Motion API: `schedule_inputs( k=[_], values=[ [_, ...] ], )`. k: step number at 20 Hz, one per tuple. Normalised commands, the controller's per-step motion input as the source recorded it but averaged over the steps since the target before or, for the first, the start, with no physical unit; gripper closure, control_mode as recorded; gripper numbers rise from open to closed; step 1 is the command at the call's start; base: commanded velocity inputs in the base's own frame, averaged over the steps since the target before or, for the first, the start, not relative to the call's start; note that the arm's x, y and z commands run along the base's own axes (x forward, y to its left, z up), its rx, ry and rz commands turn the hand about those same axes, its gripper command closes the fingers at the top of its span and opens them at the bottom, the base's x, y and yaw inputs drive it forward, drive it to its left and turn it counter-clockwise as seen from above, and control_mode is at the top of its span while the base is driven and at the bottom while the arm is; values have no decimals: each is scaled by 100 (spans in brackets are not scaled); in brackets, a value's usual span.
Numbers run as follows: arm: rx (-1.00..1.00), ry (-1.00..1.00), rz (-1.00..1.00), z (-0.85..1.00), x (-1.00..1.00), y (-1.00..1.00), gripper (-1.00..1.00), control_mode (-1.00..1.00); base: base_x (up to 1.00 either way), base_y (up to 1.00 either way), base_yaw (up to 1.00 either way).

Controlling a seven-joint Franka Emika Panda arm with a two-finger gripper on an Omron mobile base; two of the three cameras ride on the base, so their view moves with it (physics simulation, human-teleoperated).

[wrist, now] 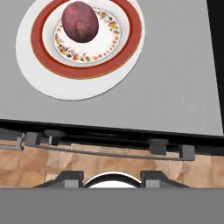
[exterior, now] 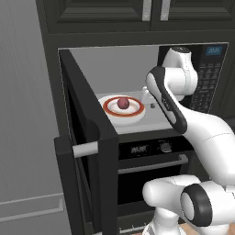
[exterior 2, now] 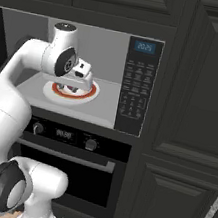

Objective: Pick the onion from the microwave and place it on plate located on the counter.

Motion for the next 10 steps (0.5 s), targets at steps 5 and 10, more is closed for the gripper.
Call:
schedule_inputs(
  k=[5,10],
  values=[
    [0,-13,0,-3,-10,-6,-100,-100,0,0,0],
    [0,-38,0,-10,-8,24,-100,-100,0,0,0]
  ],
)
